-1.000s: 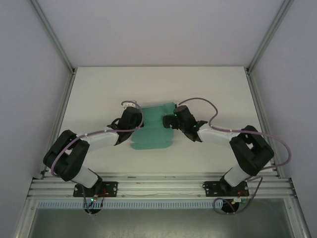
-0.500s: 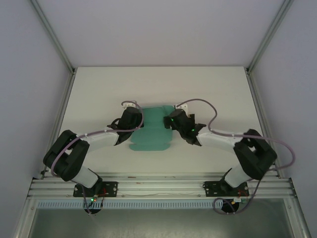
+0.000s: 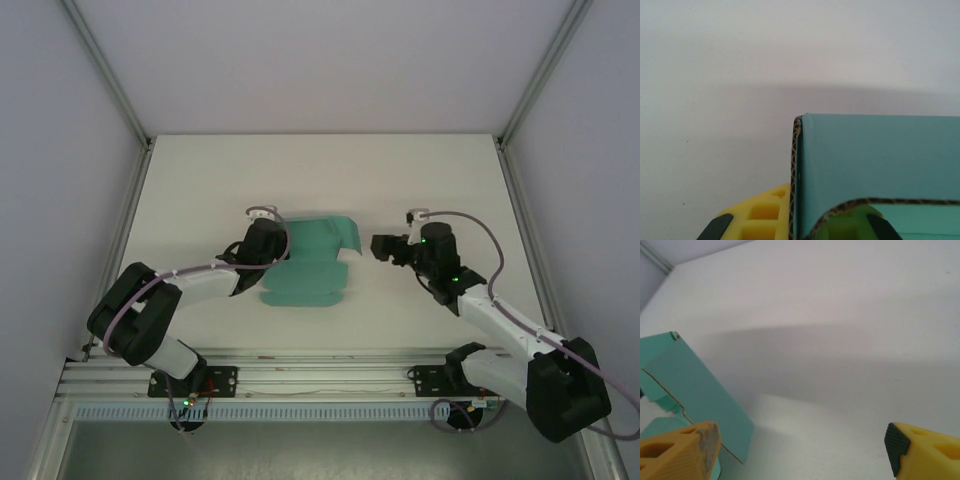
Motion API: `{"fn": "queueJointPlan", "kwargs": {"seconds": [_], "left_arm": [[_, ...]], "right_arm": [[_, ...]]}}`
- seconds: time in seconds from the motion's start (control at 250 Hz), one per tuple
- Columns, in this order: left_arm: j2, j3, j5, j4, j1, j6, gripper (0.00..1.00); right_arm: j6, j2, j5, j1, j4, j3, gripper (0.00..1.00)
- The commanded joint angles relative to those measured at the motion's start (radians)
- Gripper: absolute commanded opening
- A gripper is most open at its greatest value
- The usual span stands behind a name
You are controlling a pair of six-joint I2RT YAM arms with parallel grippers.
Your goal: Assemble paper box
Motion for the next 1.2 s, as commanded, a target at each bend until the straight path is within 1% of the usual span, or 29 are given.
{"fn": "queueJointPlan", "kwargs": {"seconds": [0.0, 0.096, 0.156, 0.2, 0.236, 0.388, 0.48, 0.568, 0.712, 0.811, 0.883, 0.931, 0.995, 1.195], "left_arm": [[-0.018, 0.000, 0.024, 0.054, 0.001, 0.025, 0.00], [-0.019, -0.007, 0.045, 0.076, 0.001, 0.035, 0.00], [-0.020, -0.012, 0.056, 0.084, 0.001, 0.040, 0.00], [-0.020, -0.012, 0.059, 0.089, 0.001, 0.046, 0.00], [-0.019, -0.011, 0.063, 0.085, 0.001, 0.047, 0.00], [-0.020, -0.015, 0.065, 0.089, 0.001, 0.051, 0.00], [-0.018, -0.013, 0.065, 0.091, 0.001, 0.050, 0.00], [-0.008, -0.009, 0.081, 0.094, 0.001, 0.060, 0.00], [0.010, -0.003, 0.085, 0.095, 0.002, 0.062, 0.00], [0.021, -0.004, 0.090, 0.103, 0.001, 0.071, 0.00], [0.027, -0.008, 0.092, 0.116, 0.000, 0.078, 0.00], [0.033, -0.013, 0.086, 0.125, -0.001, 0.082, 0.00], [0.041, -0.017, 0.077, 0.134, -0.004, 0.091, 0.00], [0.078, -0.006, 0.059, 0.125, -0.017, 0.102, 0.00]], "right_arm": [[-0.056, 0.000, -0.305, -0.070, 0.030, 0.021, 0.80], [-0.133, 0.053, -0.372, -0.091, -0.048, 0.071, 0.72], [-0.175, 0.097, -0.402, -0.091, -0.072, 0.104, 0.70], [-0.188, 0.132, -0.415, -0.092, -0.075, 0.125, 0.62], [-0.197, 0.161, -0.434, -0.092, -0.078, 0.142, 0.58], [-0.261, 0.270, -0.588, -0.090, -0.081, 0.207, 0.52], [-0.286, 0.319, -0.628, -0.078, -0.095, 0.235, 0.50], [-0.324, 0.344, -0.629, -0.043, -0.106, 0.248, 0.49], [-0.333, 0.378, -0.587, 0.008, -0.085, 0.264, 0.49], [-0.325, 0.413, -0.529, 0.041, -0.083, 0.291, 0.49], [-0.305, 0.435, -0.458, 0.064, -0.075, 0.313, 0.50], [-0.287, 0.451, -0.374, 0.083, -0.075, 0.330, 0.50], [-0.277, 0.469, -0.294, 0.103, -0.077, 0.344, 0.50], [-0.201, 0.503, -0.169, 0.152, 0.018, 0.337, 0.49]]}}
